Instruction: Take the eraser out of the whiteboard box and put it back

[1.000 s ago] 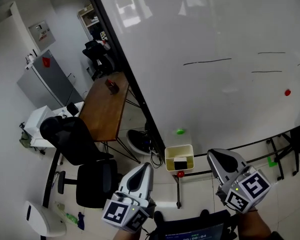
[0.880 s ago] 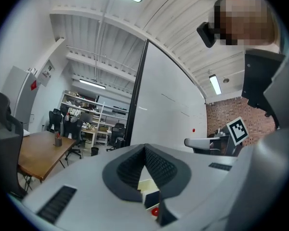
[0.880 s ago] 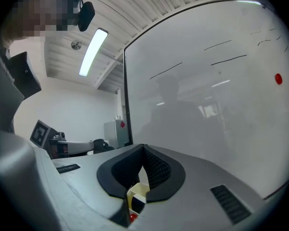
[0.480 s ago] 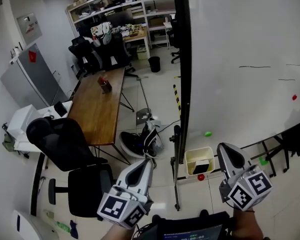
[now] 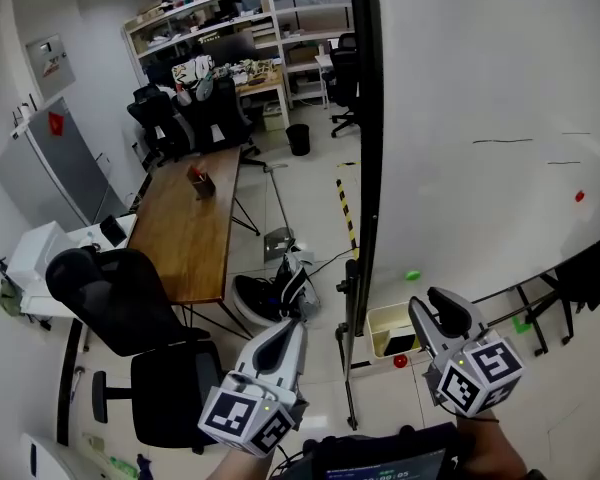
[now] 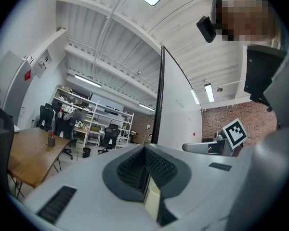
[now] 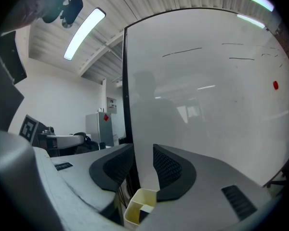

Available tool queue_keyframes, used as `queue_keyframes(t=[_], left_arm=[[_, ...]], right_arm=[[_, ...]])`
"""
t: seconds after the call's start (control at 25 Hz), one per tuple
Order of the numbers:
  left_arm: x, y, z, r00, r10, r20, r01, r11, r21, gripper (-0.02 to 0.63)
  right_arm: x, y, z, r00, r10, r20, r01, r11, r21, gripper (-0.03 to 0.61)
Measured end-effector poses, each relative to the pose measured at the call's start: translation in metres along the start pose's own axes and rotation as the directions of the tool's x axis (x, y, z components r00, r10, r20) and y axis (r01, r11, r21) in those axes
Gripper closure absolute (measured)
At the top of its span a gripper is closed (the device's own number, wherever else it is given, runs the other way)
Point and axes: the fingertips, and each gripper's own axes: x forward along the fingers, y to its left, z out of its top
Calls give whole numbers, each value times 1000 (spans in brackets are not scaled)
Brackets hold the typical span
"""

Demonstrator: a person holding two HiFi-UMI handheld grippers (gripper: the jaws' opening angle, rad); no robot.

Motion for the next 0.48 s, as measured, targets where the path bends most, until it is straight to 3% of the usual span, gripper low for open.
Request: queue_keyframes(t=[0.08, 0.48], left_arm=[[4, 1, -7, 1000, 6, -8, -6, 1000, -1, 592], [20, 18, -60, 992, 65, -111, -67, 998, -14, 592]], right_arm=[[5, -2, -13, 999, 1, -37, -1, 1000, -2, 383], [26, -21, -92, 977, -40, -208, 41, 999, -2, 318]])
